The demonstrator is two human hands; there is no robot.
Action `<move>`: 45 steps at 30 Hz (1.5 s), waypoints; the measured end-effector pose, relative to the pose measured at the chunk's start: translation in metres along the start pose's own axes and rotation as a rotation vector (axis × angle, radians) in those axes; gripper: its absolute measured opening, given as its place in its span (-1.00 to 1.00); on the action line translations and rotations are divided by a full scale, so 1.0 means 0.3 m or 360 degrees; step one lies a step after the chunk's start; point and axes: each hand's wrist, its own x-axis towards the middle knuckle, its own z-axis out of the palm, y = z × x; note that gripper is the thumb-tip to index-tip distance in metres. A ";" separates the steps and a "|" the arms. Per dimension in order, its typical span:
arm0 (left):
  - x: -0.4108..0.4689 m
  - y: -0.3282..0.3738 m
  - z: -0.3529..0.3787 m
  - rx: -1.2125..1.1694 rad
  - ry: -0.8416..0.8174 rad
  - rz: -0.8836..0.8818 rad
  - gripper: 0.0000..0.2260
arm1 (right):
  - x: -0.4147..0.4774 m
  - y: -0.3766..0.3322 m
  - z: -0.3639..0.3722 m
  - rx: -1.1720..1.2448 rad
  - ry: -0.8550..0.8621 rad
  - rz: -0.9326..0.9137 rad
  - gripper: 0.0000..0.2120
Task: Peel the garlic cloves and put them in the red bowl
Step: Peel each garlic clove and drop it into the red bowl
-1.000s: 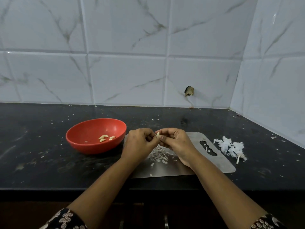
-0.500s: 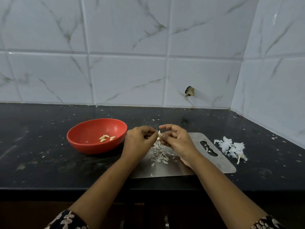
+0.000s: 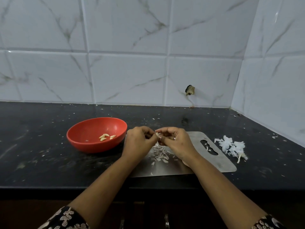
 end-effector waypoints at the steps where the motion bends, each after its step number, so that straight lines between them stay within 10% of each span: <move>1: 0.000 0.000 0.000 -0.0001 0.0003 -0.0003 -0.94 | 0.001 0.001 0.000 0.0000 0.0001 0.0000 -0.83; 45: 0.001 0.001 -0.006 0.0043 0.0106 -0.0045 -0.89 | 0.004 -0.038 -0.010 0.0672 -0.0027 0.0233 -0.80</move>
